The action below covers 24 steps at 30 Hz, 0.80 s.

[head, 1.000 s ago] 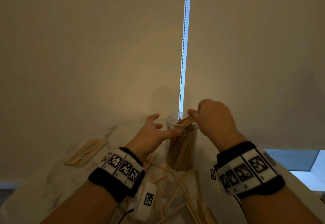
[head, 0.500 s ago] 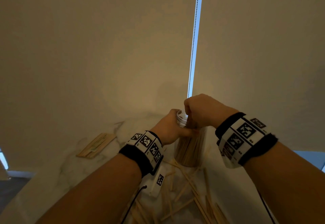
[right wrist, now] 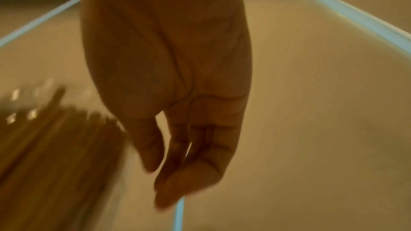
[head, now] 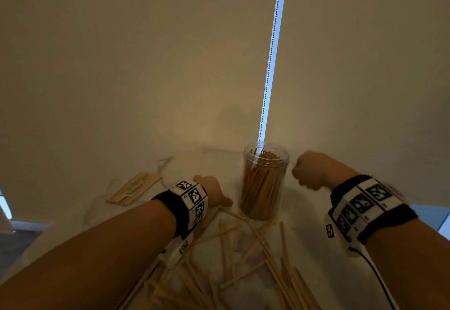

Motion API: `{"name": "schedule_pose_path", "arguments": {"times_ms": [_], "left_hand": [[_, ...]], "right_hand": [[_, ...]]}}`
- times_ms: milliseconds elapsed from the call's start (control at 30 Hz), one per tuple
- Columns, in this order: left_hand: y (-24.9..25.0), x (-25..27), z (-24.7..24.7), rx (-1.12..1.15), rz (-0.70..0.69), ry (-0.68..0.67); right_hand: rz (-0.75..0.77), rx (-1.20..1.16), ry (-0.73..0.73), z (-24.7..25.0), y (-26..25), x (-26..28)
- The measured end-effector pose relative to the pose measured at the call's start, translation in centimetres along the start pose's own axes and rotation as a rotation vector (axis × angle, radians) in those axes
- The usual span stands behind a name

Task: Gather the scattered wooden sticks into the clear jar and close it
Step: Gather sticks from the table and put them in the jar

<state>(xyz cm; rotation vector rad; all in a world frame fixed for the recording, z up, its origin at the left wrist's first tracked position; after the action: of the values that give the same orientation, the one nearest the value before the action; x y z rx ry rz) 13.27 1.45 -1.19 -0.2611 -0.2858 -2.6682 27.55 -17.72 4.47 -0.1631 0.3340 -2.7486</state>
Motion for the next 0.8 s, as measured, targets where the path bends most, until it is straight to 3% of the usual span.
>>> {"name": "schedule_pose_path", "arguments": {"times_ms": [67,133,267,500,633,800], "left_hand": [[-0.5,-0.2,-0.7,-0.119,0.012,-0.021],[-0.8,-0.4,-1.1,-0.157,0.008,-0.051],[-0.7,-0.6,-1.6,-0.114,-0.019,-0.031],[-1.5,0.9,-2.0,-0.078,0.000,0.086],[-2.5,2.0,-2.0,0.043,0.014,0.084],[-3.2,4.2,-1.1,0.265,0.043,0.160]], "right_hand": [[-0.057,0.101,-0.142,-2.4,0.2,-0.4],[-0.082,0.123,-0.196,-4.0,0.0,-0.1],[-0.043,0.291,-0.208,-5.4,-1.2,0.5],[-0.018,0.359,-0.249,-5.8,-1.1,2.7],[-0.031,0.264,-0.247,-5.1,-0.7,4.6],[-0.063,-0.042,-0.186,-2.7,1.0,7.7]]}}
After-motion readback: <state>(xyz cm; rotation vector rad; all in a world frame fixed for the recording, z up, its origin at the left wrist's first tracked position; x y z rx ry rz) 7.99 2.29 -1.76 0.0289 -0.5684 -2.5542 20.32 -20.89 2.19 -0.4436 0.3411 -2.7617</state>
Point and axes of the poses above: each hand's wrist, its own x-axis away from the middle knuckle, its own z-axis out of the back of the hand, y = z × x, the point moved 2 cm from there along -x, towards the middle knuckle, and after that the axes turned 7 degrees about -z, right-handed, at the moved point
